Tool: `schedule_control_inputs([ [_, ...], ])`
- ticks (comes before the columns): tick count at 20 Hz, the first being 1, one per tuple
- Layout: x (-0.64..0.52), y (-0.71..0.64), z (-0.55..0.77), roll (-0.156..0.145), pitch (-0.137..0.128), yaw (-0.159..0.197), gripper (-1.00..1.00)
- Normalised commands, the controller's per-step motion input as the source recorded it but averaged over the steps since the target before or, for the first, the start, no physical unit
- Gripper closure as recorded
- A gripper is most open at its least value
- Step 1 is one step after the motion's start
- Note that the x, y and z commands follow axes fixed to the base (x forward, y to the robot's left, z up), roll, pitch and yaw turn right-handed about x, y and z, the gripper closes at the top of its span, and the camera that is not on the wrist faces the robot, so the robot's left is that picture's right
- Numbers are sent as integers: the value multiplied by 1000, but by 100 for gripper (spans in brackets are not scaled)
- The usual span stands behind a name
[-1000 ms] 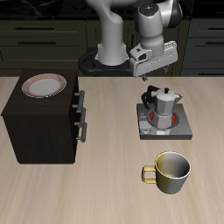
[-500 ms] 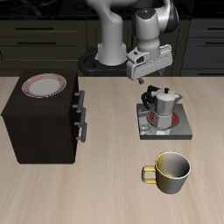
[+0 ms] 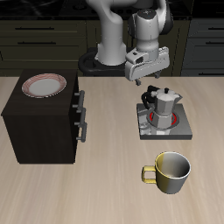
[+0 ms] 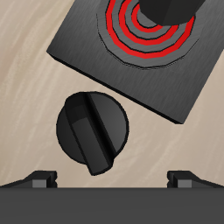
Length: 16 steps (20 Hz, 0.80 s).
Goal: Place moka pot on the flat stove and turn off the stove
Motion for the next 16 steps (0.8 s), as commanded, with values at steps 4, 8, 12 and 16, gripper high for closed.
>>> schedule_control_inputs([
  [4,4,107,-177,8,-2,63,-100],
  [8,70,68,-102,-2,8,22,-100],
  [12,-60,180,-202,26,35,14,-100],
  [16,-35,123,-214,49,50,43,-100],
])
